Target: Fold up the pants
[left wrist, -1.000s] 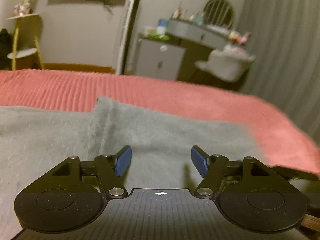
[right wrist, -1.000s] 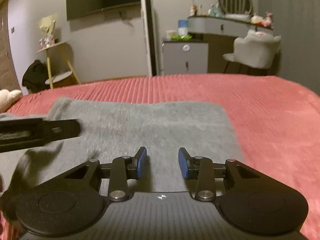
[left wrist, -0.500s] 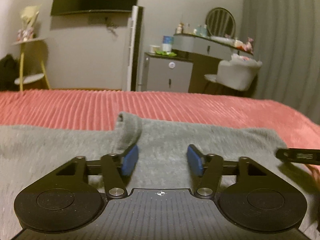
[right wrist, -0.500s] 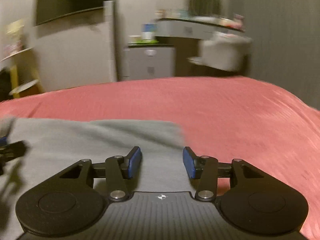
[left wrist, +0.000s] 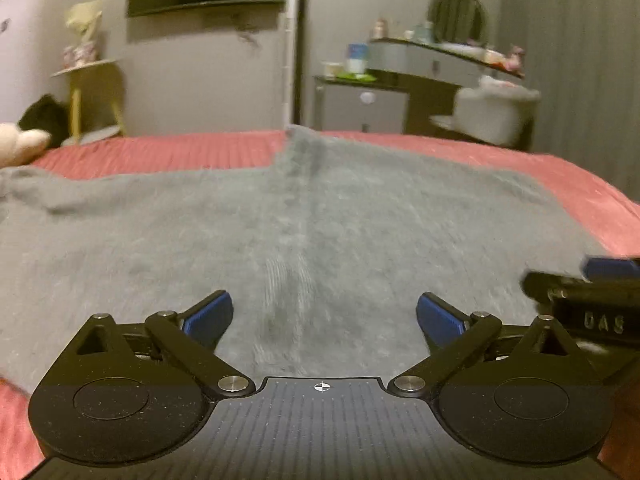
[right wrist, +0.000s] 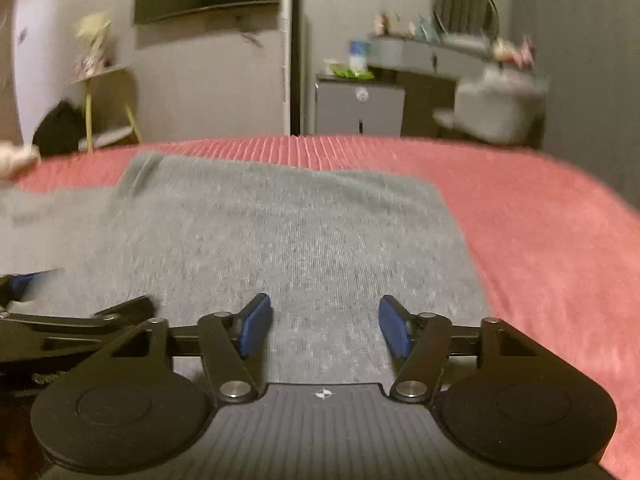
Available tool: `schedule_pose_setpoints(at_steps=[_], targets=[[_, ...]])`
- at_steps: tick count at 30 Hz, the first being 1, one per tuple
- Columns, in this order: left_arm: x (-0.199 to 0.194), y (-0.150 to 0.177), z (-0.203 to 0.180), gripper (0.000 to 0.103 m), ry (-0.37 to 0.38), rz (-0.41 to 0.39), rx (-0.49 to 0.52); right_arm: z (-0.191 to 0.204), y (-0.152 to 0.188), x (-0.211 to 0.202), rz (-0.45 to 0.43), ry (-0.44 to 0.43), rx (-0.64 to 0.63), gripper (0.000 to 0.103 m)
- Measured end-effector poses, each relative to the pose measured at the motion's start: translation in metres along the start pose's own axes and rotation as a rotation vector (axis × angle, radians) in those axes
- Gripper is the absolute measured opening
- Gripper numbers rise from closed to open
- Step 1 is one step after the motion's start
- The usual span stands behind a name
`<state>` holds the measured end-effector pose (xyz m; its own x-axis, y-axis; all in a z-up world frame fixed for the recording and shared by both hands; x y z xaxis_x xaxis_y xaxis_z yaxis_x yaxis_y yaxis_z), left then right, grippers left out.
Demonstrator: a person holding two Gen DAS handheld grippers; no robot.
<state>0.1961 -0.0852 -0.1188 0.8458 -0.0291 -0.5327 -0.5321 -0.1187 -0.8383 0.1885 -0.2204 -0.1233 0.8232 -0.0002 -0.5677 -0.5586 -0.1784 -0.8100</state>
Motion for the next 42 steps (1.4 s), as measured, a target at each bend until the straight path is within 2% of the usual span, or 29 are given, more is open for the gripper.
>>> schedule_pose_setpoints(at_steps=[2, 4, 7, 11, 12, 14, 15, 16, 18, 20, 22, 30, 36, 40, 42], targets=[[-0.003, 0.000, 0.006, 0.103, -0.069, -0.007, 0.059, -0.012, 0.002, 0.003, 0.020, 0.051, 0.021, 0.074], [-0.008, 0.002, 0.015, 0.103, -0.072, -0.001, 0.059, -0.020, 0.003, 0.002, 0.042, 0.102, 0.050, 0.075], [-0.017, -0.002, 0.034, 0.103, -0.117, -0.002, 0.047, -0.039, 0.010, -0.007, 0.104, 0.195, 0.078, 0.084], [-0.043, -0.011, 0.045, 0.102, -0.128, -0.040, 0.060, -0.068, 0.022, -0.025, 0.188, 0.241, 0.253, 0.085], [-0.047, -0.013, 0.040, 0.102, -0.115, -0.052, 0.062, -0.066, 0.021, -0.034, 0.182, 0.218, 0.271, 0.084], [-0.053, -0.015, 0.027, 0.102, -0.037, -0.048, 0.022, -0.042, 0.015, -0.048, 0.150, 0.083, 0.264, 0.084], [-0.055, -0.013, 0.021, 0.102, -0.001, -0.038, 0.003, -0.026, 0.012, -0.052, 0.141, 0.023, 0.224, 0.084], [-0.056, -0.009, 0.017, 0.102, 0.016, -0.023, -0.003, -0.010, 0.010, -0.055, 0.134, -0.002, 0.160, 0.085], [-0.047, 0.000, 0.019, 0.102, -0.011, 0.038, 0.002, 0.010, 0.011, -0.052, 0.152, 0.020, 0.041, 0.089], [-0.040, 0.012, 0.032, 0.103, -0.064, 0.095, 0.007, 0.015, 0.021, -0.042, 0.222, 0.048, -0.002, 0.091], [-0.041, 0.011, 0.037, 0.103, -0.055, 0.083, 0.008, 0.011, 0.023, -0.038, 0.239, 0.058, 0.035, 0.099], [-0.043, 0.011, 0.040, 0.103, -0.076, 0.087, 0.007, -0.004, 0.022, -0.032, 0.248, 0.061, 0.062, 0.099], [-0.044, 0.010, 0.046, 0.103, -0.063, 0.093, -0.013, -0.031, 0.028, -0.036, 0.263, 0.139, 0.189, 0.099], [-0.044, 0.009, 0.048, 0.103, -0.059, 0.100, -0.029, -0.067, 0.040, -0.039, 0.291, 0.208, 0.374, 0.099], [-0.045, 0.009, 0.050, 0.103, -0.057, 0.105, -0.044, -0.081, 0.046, -0.040, 0.293, 0.214, 0.463, 0.099]])
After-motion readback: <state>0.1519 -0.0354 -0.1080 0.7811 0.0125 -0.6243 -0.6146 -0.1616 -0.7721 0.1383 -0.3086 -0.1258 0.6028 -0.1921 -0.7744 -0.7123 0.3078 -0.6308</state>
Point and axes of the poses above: each gripper's, at about its wrist camera, not at the fingertips, and x roughly the way its jaws point, z to its left, y to its underside, the point moved 10 cm from there along x, roughly the way its jaws point, and after that the axes turned 5 degrees about -x, right-handed, at the moved point
